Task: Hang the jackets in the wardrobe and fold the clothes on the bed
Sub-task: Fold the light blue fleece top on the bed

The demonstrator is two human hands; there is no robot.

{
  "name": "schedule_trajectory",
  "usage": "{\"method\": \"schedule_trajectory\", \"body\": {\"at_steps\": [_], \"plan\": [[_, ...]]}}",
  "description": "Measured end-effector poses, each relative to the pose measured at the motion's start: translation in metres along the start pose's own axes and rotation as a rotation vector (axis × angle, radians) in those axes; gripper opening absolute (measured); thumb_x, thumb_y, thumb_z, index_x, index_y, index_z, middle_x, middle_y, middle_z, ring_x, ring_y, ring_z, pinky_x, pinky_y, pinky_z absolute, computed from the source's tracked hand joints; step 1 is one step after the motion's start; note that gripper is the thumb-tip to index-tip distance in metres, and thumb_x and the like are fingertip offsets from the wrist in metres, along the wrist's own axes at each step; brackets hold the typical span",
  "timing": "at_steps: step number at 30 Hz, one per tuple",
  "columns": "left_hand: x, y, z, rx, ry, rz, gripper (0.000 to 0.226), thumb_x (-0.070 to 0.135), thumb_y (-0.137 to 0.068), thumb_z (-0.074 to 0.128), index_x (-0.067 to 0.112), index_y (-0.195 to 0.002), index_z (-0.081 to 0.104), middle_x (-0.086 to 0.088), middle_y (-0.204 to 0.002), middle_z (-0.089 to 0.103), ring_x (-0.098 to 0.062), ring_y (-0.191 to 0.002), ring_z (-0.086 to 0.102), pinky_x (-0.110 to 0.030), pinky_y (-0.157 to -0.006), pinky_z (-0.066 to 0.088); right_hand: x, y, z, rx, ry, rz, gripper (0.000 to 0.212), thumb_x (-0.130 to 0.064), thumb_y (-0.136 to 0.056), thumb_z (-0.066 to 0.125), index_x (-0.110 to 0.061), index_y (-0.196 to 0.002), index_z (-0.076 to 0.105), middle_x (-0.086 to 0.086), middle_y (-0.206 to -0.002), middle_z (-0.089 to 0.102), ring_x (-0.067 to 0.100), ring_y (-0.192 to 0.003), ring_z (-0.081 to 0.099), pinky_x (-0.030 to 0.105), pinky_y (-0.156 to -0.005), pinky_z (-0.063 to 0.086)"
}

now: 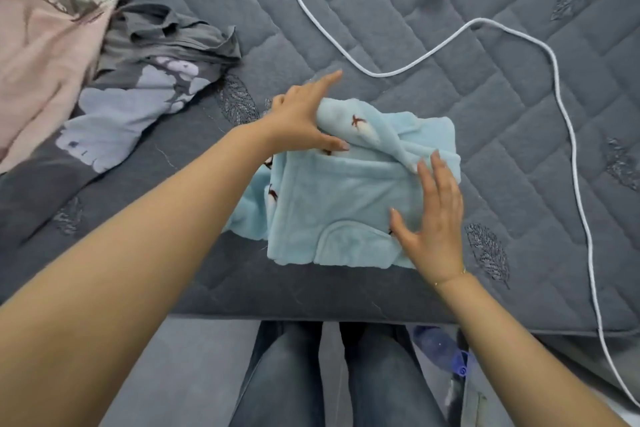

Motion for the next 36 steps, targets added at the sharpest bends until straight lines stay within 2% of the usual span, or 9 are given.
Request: {"method": "schedule_trajectory", "body": {"at_steps": [5, 8, 12, 14, 20, 24, 28, 32, 36], "plan": [[0.009, 0.001, -0.002, 0.01, 0.325, 0.039, 0.052, 0.029, -0.076, 0.084, 0.015, -0.122, 0.064, 0.001, -0.087, 0.06, -0.01, -0.078, 0.049, -0.033, -0.085, 0.04, 0.018, -0.025, 0.018, -0.124, -0.12, -0.033, 0.082, -0.027, -0.085, 0.072, -0.003, -0.15, 0.027, 0.007, -0.159, 0.023, 0.027, -0.149, 0.015, 0.055, -0.118, 0.016], [0.01, 0.018, -0.002, -0.02, 0.068, 0.121, 0.027, 0.022, -0.078, 0.078, -0.001, -0.09, 0.069, -0.021, -0.087, 0.059, -0.022, -0.077, 0.052, -0.042, -0.077, 0.046, 0.017, -0.031, 0.013, -0.11, -0.102, -0.09, 0.072, -0.036, -0.085, 0.065, -0.006, -0.146, 0.039, 0.007, -0.151, 0.04, 0.027, -0.143, 0.029, 0.053, -0.116, 0.022], [0.036, 0.063, -0.014, 0.283, -0.158, 0.448, 0.014, 0.004, -0.074, 0.068, 0.009, -0.087, 0.068, -0.011, -0.104, 0.06, -0.03, -0.092, 0.052, -0.042, -0.079, 0.041, 0.011, -0.034, 0.011, -0.092, -0.004, -0.222, 0.059, -0.04, -0.09, 0.055, -0.015, -0.143, 0.047, 0.007, -0.148, 0.044, 0.029, -0.141, 0.033, 0.054, -0.114, 0.025], [0.032, 0.085, -0.004, 0.298, -0.306, 0.529, 0.021, 0.0, -0.069, 0.064, 0.016, -0.082, 0.065, -0.003, -0.109, 0.065, -0.028, -0.098, 0.053, -0.041, -0.08, 0.039, 0.005, -0.03, 0.021, -0.139, 0.04, -0.333, 0.056, -0.041, -0.092, 0.054, -0.022, -0.144, 0.046, 0.002, -0.152, 0.04, 0.026, -0.145, 0.028, 0.053, -0.117, 0.018], [-0.039, 0.101, 0.029, -0.05, -0.425, 0.106, 0.027, -0.002, -0.072, 0.067, 0.014, -0.09, 0.077, 0.0, -0.134, 0.059, -0.027, -0.127, 0.052, -0.042, -0.105, 0.03, -0.005, -0.019, 0.087, -0.696, 0.255, -0.552, 0.064, -0.053, -0.099, 0.038, -0.041, -0.153, 0.006, -0.009, -0.162, -0.004, 0.02, -0.15, -0.006, 0.043, -0.119, -0.013], [-0.021, 0.108, 0.026, 0.056, -0.403, -0.051, 0.046, 0.029, -0.072, 0.039, 0.025, -0.1, 0.075, 0.007, -0.139, 0.056, -0.016, -0.133, 0.046, -0.042, -0.118, 0.012, -0.015, -0.041, 0.057, -0.621, 0.045, -0.593, 0.06, -0.034, -0.092, 0.056, -0.031, -0.149, 0.035, -0.004, -0.156, 0.033, 0.023, -0.141, 0.031, 0.041, -0.114, 0.02], [0.037, 0.11, 0.046, 0.249, -0.267, 0.089, 0.049, 0.037, -0.081, 0.048, 0.022, -0.125, 0.063, -0.003, -0.143, 0.051, -0.024, -0.128, 0.05, -0.044, -0.111, 0.026, 0.019, -0.064, 0.0, -0.297, -0.027, -0.493, 0.055, -0.018, -0.078, 0.066, -0.011, -0.132, 0.057, 0.008, -0.125, 0.058, 0.025, -0.115, 0.051, 0.035, -0.098, 0.034], [0.031, 0.082, 0.113, 0.016, -0.34, -0.059, 0.079, 0.056, -0.092, 0.051, 0.04, -0.154, 0.005, 0.005, -0.164, -0.011, -0.02, -0.151, -0.007, -0.061, -0.117, 0.004, 0.045, -0.07, -0.004, -0.266, 0.036, -0.463, 0.045, -0.001, -0.068, 0.077, -0.002, -0.112, 0.067, 0.017, -0.107, 0.06, 0.032, -0.099, 0.053, 0.043, -0.081, 0.044], [0.005, 0.065, 0.127, 0.023, -0.426, -0.115, 0.087, 0.057, -0.09, 0.051, 0.048, -0.147, -0.014, 0.009, -0.16, -0.025, -0.027, -0.148, -0.021, -0.074, -0.11, 0.001, 0.033, -0.064, -0.004, -0.156, -0.016, -0.593, 0.023, 0.009, -0.065, 0.074, 0.003, -0.087, 0.071, 0.016, -0.084, 0.064, 0.036, -0.074, 0.061, 0.042, -0.063, 0.047]]}}
Point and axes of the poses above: each hand's wrist, its own y-axis away from the middle knuckle, its own z-axis out of the palm, x = y × z, the point moved 8 cm from there along -y, towards the middle knuckle
